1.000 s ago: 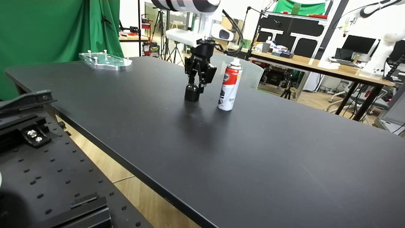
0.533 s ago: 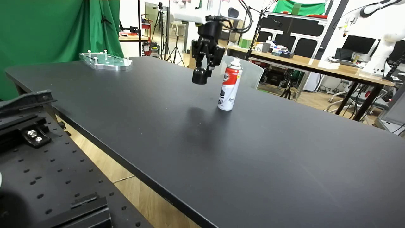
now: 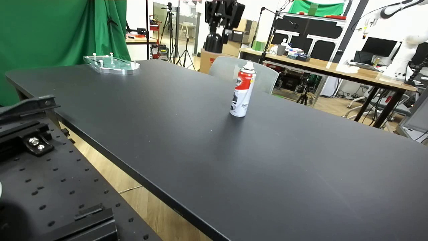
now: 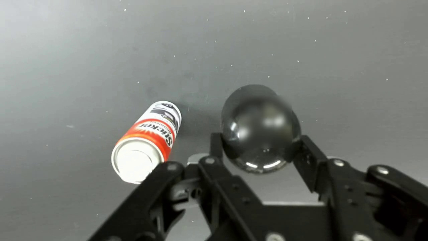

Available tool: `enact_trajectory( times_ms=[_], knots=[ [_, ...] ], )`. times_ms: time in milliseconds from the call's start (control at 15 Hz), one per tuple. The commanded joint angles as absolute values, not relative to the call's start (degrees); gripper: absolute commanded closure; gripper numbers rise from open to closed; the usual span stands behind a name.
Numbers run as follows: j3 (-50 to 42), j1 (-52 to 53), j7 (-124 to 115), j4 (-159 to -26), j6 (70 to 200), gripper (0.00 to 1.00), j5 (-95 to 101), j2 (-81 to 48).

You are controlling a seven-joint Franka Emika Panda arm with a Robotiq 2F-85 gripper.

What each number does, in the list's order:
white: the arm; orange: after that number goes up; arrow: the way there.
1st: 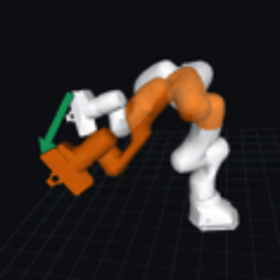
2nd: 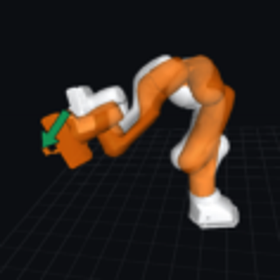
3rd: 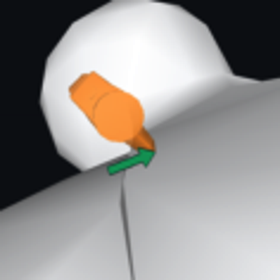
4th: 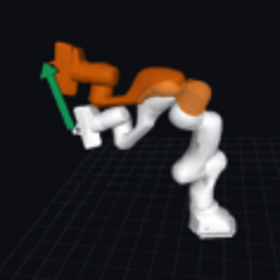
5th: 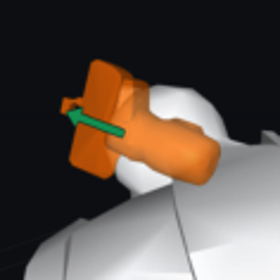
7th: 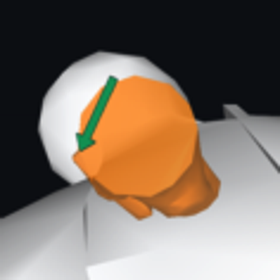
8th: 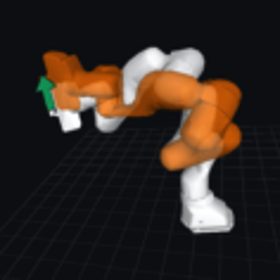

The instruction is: Place the lid on the spray can

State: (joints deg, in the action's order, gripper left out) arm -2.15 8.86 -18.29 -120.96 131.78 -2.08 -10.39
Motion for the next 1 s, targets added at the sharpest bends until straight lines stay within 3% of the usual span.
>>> enact_trajectory(
  times_ms=[0,267,333,533,600,933],
  knots=[
    [-1.45,7.54,-23.86,-122.44,127.3,0.69,1.24,-3.29],
    [-1.72,4.68,-25.82,-122.75,126.17,0.69,3.66,-0.63],
    [-0.65,4.94,-23.53,-121.54,126.93,0.44,2.63,-2.28],
    [-0.93,3.56,-23.52,-121.93,126.75,0.44,2.67,-1.74],
    [-0.92,3.55,-23.52,-122.07,126.75,0.69,2.67,-1.74],
    [-3.18,0.47,-26.37,-121.8,130.44,0.69,7.12,-3.1]
  ],
)
